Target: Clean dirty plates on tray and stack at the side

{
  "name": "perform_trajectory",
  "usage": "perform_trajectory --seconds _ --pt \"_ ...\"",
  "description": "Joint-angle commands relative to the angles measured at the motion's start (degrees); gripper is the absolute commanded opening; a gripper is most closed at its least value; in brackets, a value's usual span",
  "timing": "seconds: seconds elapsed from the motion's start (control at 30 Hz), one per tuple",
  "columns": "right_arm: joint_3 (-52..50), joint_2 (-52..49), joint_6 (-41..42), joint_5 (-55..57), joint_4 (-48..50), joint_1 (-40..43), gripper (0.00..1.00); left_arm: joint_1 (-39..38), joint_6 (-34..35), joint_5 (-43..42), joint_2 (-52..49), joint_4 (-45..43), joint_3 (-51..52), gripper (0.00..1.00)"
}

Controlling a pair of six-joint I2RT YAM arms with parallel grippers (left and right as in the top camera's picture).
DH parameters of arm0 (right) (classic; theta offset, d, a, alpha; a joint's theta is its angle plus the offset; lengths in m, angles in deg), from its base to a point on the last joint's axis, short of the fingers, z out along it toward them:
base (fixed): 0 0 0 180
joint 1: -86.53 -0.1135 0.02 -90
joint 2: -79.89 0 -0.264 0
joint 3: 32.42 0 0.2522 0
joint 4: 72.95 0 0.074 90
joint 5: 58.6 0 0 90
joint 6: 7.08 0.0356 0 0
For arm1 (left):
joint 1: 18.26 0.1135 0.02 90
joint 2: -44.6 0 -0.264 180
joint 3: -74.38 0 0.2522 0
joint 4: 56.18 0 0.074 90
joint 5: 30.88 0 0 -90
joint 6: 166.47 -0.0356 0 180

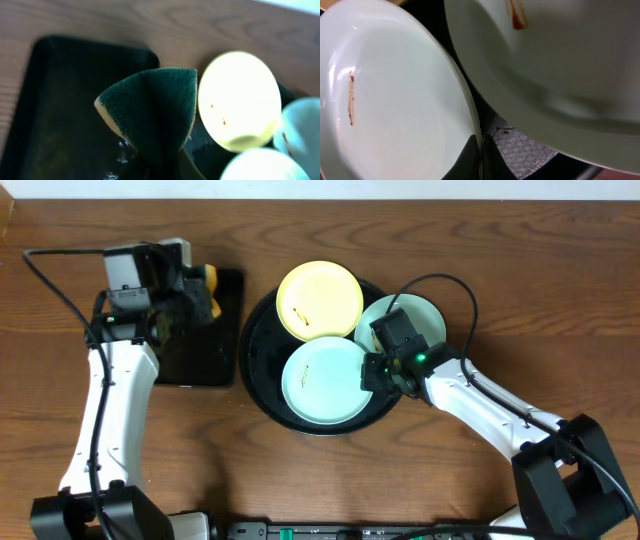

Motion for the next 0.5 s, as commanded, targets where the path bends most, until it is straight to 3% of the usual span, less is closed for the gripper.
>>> perform_trajectory --seconds 0.0,0.13,0.27,0.47 --pt "1.0 0.7 0.9 1.0 0.2 -0.3 0.01 -3.1 0.7 -0.3 -0.6 1.5 0.4 0.07" --pt "1.0 0.7 0.7 3.5 0.2 -0.3 0.02 -7.9 -0.3 -0.3 -0.6 2.5 0.5 0.08" --pt "1.0 0.7 -5.5 5.3 1.9 -1.1 0.02 -12.6 -0.8 2.2 -0.6 3.1 1.1 0.07" --pt "1.0 0.7 -5.8 8.6 1.6 -2.6 0.01 -17.9 -0.8 3.2 -0.7 3.8 1.8 0.08"
